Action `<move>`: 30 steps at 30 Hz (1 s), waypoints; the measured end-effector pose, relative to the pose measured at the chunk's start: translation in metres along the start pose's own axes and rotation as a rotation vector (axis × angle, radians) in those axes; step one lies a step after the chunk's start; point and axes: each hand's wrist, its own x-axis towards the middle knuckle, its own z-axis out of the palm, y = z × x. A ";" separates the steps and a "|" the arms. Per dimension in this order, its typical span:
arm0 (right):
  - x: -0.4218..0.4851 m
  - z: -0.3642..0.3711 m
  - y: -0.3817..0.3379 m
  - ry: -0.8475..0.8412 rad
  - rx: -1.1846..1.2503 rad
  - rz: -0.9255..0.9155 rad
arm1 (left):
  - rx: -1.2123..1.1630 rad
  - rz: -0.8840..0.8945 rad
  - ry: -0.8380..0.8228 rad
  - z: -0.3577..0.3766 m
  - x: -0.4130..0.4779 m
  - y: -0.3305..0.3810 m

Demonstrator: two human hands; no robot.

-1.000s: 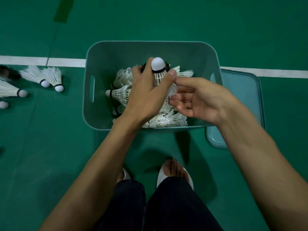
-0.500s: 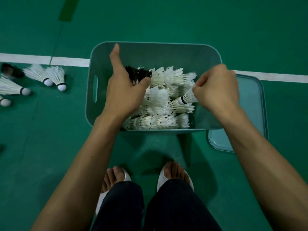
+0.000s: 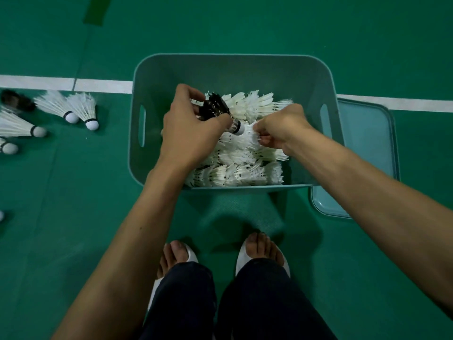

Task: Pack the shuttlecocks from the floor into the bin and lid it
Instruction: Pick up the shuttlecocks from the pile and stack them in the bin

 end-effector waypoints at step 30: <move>-0.059 -0.031 0.010 -0.198 0.293 -0.049 | -0.380 -0.355 -0.225 0.037 0.002 0.017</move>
